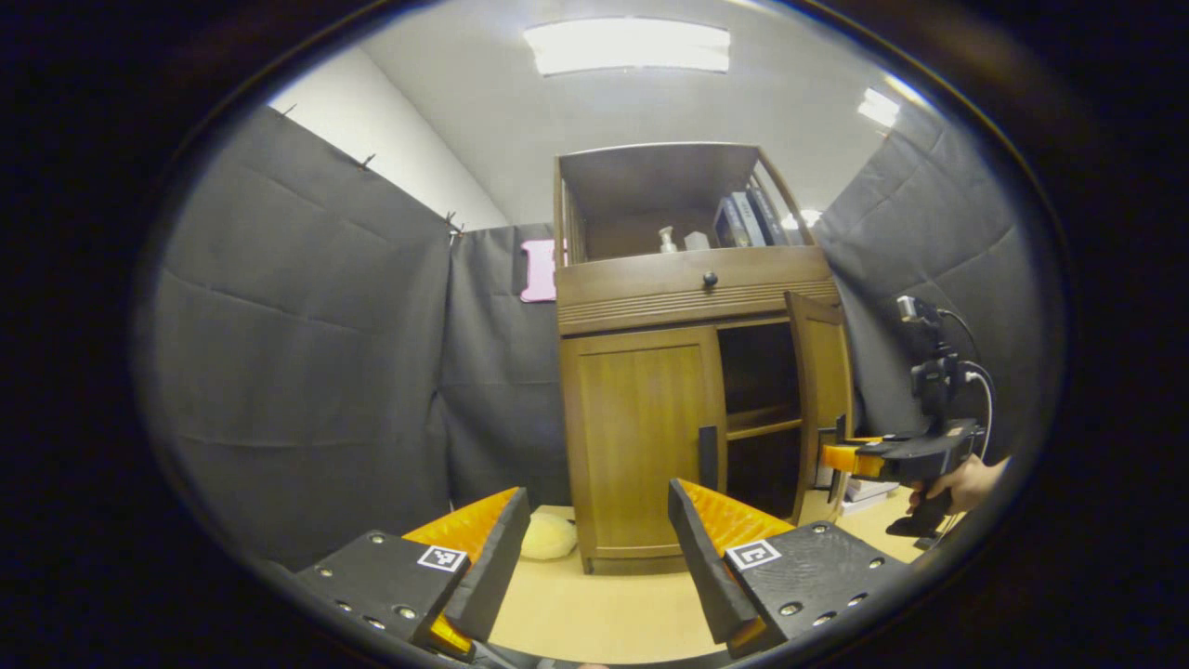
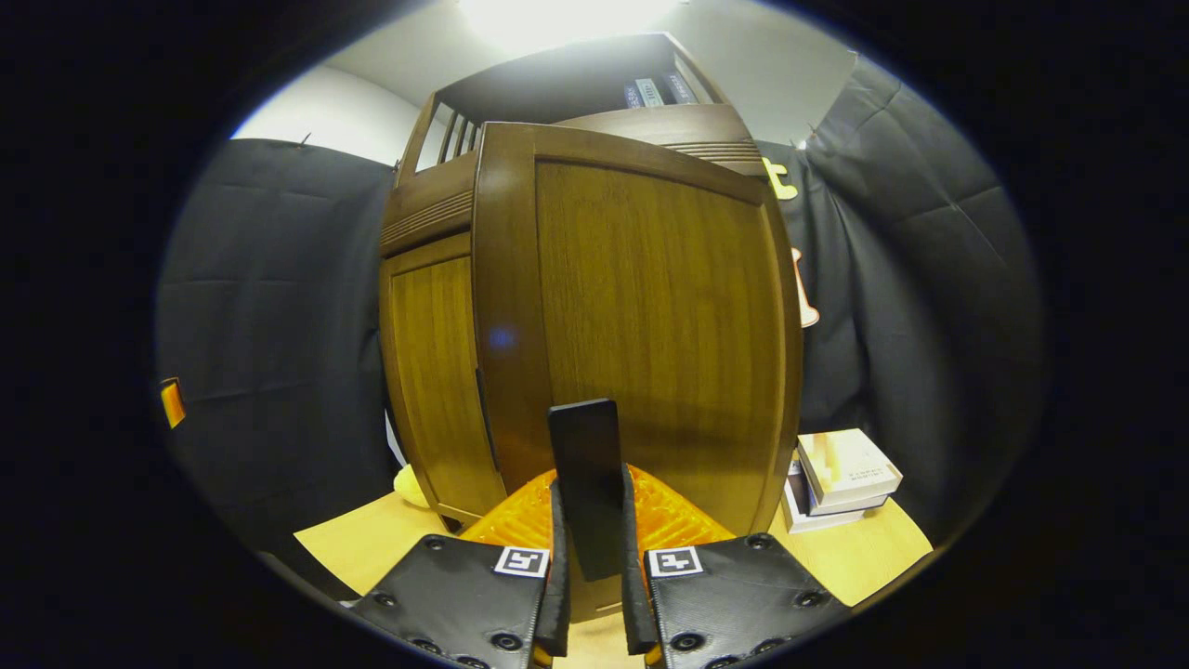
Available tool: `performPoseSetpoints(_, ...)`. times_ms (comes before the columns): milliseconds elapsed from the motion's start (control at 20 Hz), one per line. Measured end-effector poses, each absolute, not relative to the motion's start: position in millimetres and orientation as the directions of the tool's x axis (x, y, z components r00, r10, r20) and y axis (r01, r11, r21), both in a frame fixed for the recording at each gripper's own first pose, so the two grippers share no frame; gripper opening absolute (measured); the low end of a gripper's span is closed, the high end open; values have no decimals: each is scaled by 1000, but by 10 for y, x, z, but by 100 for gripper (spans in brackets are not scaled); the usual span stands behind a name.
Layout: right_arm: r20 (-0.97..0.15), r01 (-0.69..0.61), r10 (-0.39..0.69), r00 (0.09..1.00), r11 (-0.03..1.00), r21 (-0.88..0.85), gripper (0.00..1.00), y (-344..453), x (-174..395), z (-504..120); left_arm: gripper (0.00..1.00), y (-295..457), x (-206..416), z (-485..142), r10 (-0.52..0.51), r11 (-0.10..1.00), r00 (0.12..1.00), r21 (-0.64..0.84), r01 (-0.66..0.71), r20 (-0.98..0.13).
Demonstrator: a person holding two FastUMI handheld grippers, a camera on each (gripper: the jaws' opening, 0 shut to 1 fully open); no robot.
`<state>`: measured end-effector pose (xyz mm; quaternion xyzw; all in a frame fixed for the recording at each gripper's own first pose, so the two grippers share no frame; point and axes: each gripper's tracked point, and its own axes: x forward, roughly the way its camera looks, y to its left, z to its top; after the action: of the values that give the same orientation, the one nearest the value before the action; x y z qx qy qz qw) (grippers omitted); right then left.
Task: Open the right door of the double-door shoe cabinet with the right hand, and open the left door with the left hand.
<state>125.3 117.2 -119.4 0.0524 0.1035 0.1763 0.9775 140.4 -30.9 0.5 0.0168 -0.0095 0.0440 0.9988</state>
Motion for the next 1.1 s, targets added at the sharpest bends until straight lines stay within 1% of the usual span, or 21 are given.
performPoseSetpoints(100, -185, -331, 351, 918, 934, 134, 25, 1059, 1178, -1181, 87, -356, 1424, 31, 63, 997, 998, 32, -64, 21)
performPoseSetpoints(150, -187, -329, 349, 918, 935, 133, 28, 1004, 1141, -1172, 87, -419, 1438, 46, 51, 998, 998, 31, -52, 22)
performPoseSetpoints(250, -189, -320, 341, 921, 938, 134, 28, 898, 1062, -1167, 87, -541, 1493, 42, 31, 999, 999, 27, -32, 22)
performPoseSetpoints(300, -190, -314, 336, 923, 940, 135, 25, 850, 1035, -1164, 87, -592, 1532, 55, 21, 999, 1000, 25, -22, 23)
performPoseSetpoints(550, -193, -285, 307, 932, 949, 132, 25, 555, 928, -1142, 87, -741, 1646, 17, -20, 1000, 1000, 19, 20, 24)
performPoseSetpoints(600, -193, -277, 298, 935, 952, 128, 28, 497, 914, -1145, 87, -774, 1682, 4, -27, 1000, 999, 17, 26, 23)
performPoseSetpoints(850, -199, -234, 260, 945, 962, 141, 27, 182, 878, -1136, 87, -939, 1820, -32, -59, 998, 998, 18, 58, 26)
performPoseSetpoints(900, -197, -227, 251, 948, 964, 139, 24, 119, 879, -1127, 86, -959, 1842, -32, -64, 998, 998, 22, 63, 29)
performPoseSetpoints(1000, -189, -209, 232, 954, 968, 135, 24, -3, 892, -1093, 86, -1045, 1904, 0, -76, 997, 997, 28, 75, 32)
performPoseSetpoints(1050, -187, -202, 224, 956, 970, 133, 23, -62, 899, -1078, 87, -1118, 1932, 29, -81, 996, 996, 30, 80, 32)
performPoseSetpoints(1100, -184, -193, 216, 959, 972, 133, 19, -120, 908, -1066, 87, -1169, 1946, 50, -87, 996, 996, 31, 86, 33)
